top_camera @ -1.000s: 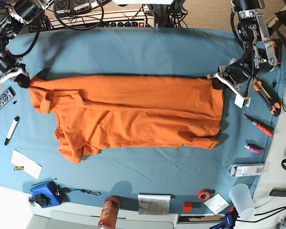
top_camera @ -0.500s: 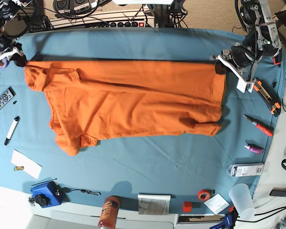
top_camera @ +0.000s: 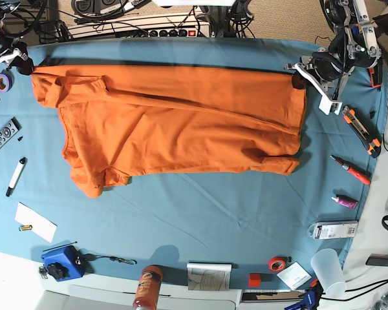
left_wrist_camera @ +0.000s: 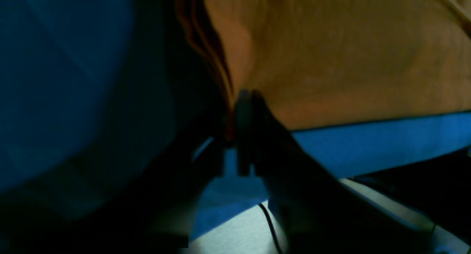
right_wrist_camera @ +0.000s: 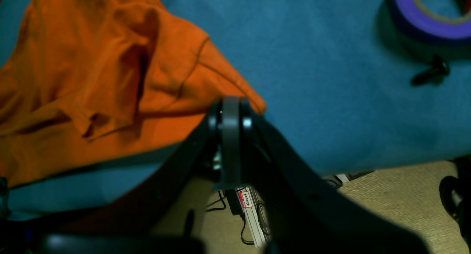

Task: Layout the t-shirt on the table in an organized manner, then fold the t-shirt properly
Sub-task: 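Pull the shirt corner outward with the left gripper to straighten it, then grasp the shirt hem corner with the right gripper and tug it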

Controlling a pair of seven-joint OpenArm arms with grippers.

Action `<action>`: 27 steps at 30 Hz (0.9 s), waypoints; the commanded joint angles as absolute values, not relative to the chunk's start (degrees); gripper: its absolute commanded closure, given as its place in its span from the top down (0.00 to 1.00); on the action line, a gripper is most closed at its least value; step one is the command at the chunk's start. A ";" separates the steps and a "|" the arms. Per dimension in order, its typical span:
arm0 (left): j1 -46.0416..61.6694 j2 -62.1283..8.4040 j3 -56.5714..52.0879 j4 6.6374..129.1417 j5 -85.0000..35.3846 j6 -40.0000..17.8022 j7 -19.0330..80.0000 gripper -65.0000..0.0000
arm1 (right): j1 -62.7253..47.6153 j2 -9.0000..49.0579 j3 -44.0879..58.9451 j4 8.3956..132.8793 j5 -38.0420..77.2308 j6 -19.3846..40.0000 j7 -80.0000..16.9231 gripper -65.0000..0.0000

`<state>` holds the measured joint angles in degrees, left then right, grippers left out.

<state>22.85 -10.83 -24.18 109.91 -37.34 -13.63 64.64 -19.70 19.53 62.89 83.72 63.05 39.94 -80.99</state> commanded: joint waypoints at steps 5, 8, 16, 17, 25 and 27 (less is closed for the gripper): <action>22.85 -11.46 -24.64 110.89 -36.42 -13.61 65.80 0.41 | -19.99 21.82 63.44 84.75 66.78 40.00 -80.00 0.27; 22.85 -11.44 -24.62 112.03 -34.96 -13.65 67.16 0.41 | -19.99 23.75 63.44 84.75 72.05 40.00 -80.00 0.27; 22.83 -11.51 -24.62 121.05 -26.55 -13.61 67.96 0.41 | -12.56 27.20 63.79 84.75 73.89 40.00 -80.00 0.27; 22.76 -11.49 -24.62 122.34 -26.55 -13.61 67.55 0.41 | -10.37 27.53 63.68 84.75 73.01 40.00 -80.00 0.27; 20.99 -11.62 -24.62 124.70 -19.64 -13.61 65.32 0.41 | 5.72 33.80 46.57 84.64 53.67 40.00 -71.05 0.26; 20.95 -11.60 -24.62 124.68 -19.64 -13.54 64.82 0.41 | 9.93 34.81 39.66 84.64 48.49 40.00 -67.57 0.26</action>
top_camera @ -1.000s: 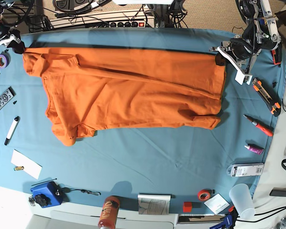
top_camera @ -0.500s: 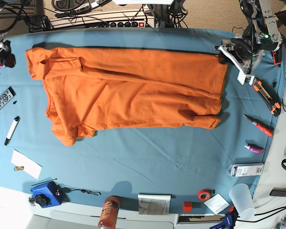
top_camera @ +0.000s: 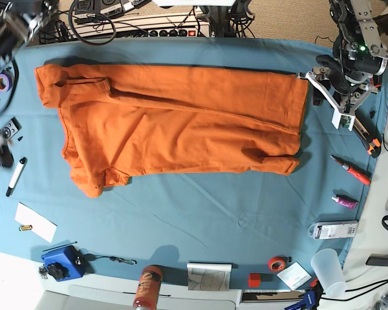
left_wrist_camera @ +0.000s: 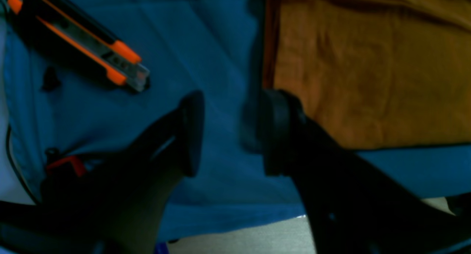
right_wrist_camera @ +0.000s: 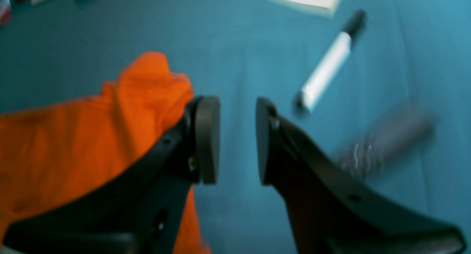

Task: Layout the t-shirt on the table in an organized manner, then fold the t-shirt properly
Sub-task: 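Grasp the shirt hem corner with the right gripper and tug it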

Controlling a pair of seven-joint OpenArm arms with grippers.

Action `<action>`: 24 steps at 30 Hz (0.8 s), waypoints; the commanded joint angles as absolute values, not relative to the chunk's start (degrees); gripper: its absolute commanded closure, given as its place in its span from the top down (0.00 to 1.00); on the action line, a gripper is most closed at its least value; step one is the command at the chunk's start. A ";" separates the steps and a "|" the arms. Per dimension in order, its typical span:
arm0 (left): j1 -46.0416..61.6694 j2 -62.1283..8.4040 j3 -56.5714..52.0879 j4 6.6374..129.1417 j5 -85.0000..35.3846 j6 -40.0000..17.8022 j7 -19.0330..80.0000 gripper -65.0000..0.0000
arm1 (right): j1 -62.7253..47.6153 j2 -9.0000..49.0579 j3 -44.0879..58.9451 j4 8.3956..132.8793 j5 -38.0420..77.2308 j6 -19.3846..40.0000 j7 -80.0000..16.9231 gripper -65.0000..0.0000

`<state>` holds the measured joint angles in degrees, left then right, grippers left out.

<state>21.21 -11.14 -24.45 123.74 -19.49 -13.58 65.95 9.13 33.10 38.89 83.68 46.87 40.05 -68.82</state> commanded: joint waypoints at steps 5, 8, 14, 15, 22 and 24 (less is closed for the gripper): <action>20.95 -11.57 -24.62 124.68 -19.66 -13.41 64.45 0.41 | 21.02 34.76 24.32 81.58 36.82 38.11 -61.19 0.26; 20.95 -11.57 -24.62 124.68 -19.66 -13.41 64.01 0.41 | 27.92 34.76 16.34 73.47 35.20 37.65 -61.10 0.26; 20.97 -11.57 -24.62 124.68 -19.66 -13.41 63.13 0.41 | 38.24 34.24 4.40 56.99 34.44 39.53 -61.69 0.26; 20.95 -11.57 -24.62 124.68 -19.68 -13.39 62.98 0.41 | 39.11 33.87 3.05 55.20 34.20 39.88 -61.71 0.26; 20.95 -11.55 -24.62 124.68 -19.68 -13.41 62.96 0.41 | 39.66 29.95 -3.44 51.72 29.89 39.33 -63.05 0.26; 20.95 -11.57 -24.62 124.68 -19.68 -13.41 62.94 0.41 | 39.68 28.91 -4.10 51.07 28.62 38.02 -62.76 0.26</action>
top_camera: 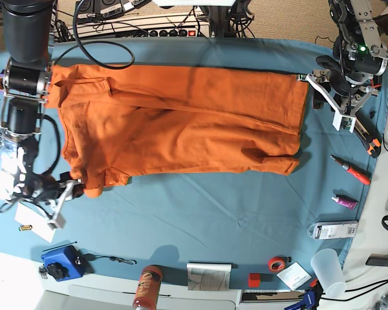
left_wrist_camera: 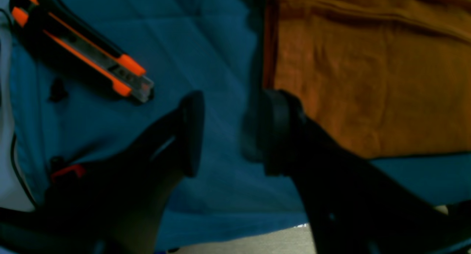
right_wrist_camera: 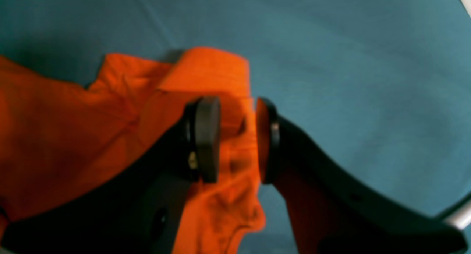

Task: Layout the t-shirt on the table in an organized manner, then fold the t-shirt properly
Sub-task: 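Grasp the shirt hem corner with the right gripper and tug it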

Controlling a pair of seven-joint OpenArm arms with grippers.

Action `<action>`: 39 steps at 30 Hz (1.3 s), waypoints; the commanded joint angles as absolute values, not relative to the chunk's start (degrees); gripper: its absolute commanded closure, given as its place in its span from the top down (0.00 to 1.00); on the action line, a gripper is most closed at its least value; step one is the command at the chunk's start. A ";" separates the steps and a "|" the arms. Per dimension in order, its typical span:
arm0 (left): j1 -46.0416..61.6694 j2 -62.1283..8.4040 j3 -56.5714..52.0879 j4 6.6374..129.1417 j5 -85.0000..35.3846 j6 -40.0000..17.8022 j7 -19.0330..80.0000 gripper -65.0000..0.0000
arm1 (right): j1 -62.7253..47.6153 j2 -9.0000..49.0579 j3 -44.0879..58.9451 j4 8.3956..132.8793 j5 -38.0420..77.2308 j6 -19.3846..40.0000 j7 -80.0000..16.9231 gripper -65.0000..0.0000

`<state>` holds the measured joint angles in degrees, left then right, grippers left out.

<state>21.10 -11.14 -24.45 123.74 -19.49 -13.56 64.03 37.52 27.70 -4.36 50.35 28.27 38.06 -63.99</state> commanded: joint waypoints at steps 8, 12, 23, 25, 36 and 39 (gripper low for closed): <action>20.95 -11.57 -24.62 124.68 -19.68 -13.39 62.96 0.41 | 38.65 27.16 -4.12 49.82 22.39 30.81 -60.03 0.00; 20.95 -11.57 -24.62 124.68 -19.68 -13.41 62.96 0.41 | 38.41 27.20 -4.01 49.82 18.92 26.85 -61.28 0.00; 20.97 -11.42 -24.62 124.68 -19.68 -13.39 62.06 0.41 | 38.06 27.31 3.40 59.75 18.87 26.52 -62.96 0.00; 20.95 -11.42 -24.62 124.68 -19.68 -13.39 62.08 0.41 | 37.60 27.31 6.50 63.68 20.21 26.74 -63.18 0.00; 20.95 -11.40 -24.62 124.68 -19.70 -13.39 59.02 0.41 | 35.55 27.31 16.93 68.58 24.62 32.40 -69.41 0.01; 20.97 -11.42 -24.62 124.68 -19.70 -13.41 59.05 0.41 | 33.39 27.38 16.88 68.58 26.04 32.99 -70.63 0.31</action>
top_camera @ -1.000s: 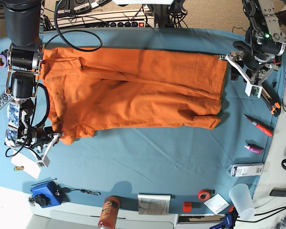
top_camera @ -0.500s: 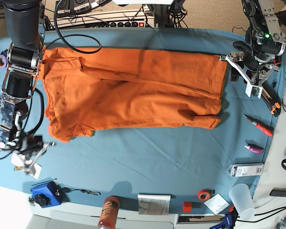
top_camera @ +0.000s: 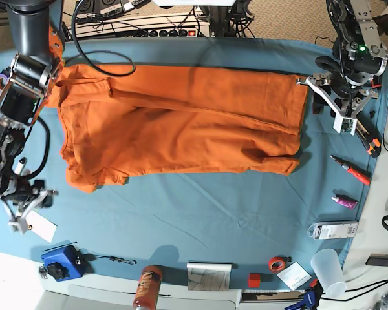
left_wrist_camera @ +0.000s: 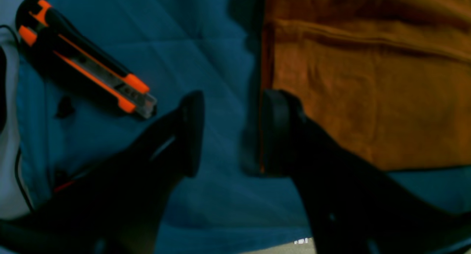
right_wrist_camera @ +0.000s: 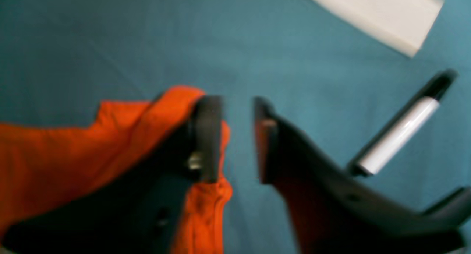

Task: Layout the t-shirt on the table in an organized manner, then fold the t-shirt properly
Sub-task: 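Grasp the shirt hem corner with the right gripper and tug it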

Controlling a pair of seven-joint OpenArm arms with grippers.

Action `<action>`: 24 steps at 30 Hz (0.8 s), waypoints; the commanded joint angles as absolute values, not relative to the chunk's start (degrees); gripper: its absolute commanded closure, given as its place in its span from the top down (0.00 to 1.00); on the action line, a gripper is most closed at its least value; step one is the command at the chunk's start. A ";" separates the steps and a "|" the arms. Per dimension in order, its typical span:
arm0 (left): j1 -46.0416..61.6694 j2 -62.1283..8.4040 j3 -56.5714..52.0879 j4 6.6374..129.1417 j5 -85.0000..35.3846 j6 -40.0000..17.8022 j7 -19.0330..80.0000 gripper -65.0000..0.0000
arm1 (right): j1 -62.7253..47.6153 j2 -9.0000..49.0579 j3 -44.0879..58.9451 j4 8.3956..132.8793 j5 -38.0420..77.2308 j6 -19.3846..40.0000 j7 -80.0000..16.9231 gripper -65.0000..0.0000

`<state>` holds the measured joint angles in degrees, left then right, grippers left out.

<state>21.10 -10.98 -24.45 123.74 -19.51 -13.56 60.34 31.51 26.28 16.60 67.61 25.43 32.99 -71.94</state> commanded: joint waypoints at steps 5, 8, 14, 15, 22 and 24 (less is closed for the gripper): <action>20.95 -11.42 -24.62 124.68 -19.70 -13.41 59.05 0.41 | 30.06 27.31 16.88 67.90 21.71 32.93 -60.97 0.36; 20.97 -11.42 -24.62 124.68 -20.21 -13.41 59.07 0.41 | 30.50 27.29 16.62 64.10 22.06 32.88 -59.88 0.36; 20.97 -11.42 -24.62 124.68 -23.79 -13.43 59.07 0.41 | 32.60 27.00 13.43 53.74 23.70 33.08 -56.49 0.36; 20.97 -11.42 -24.62 124.68 -23.81 -13.43 59.09 0.41 | 32.71 26.68 12.60 53.36 23.66 33.23 -56.51 0.36; 20.97 -11.42 -24.62 124.68 -24.25 -13.43 59.09 0.41 | 32.36 22.57 6.39 53.12 18.28 29.43 -56.51 0.36; 20.97 -11.42 -24.62 124.68 -24.23 -13.43 59.13 0.41 | 32.18 21.58 5.39 53.12 16.08 27.11 -56.55 0.35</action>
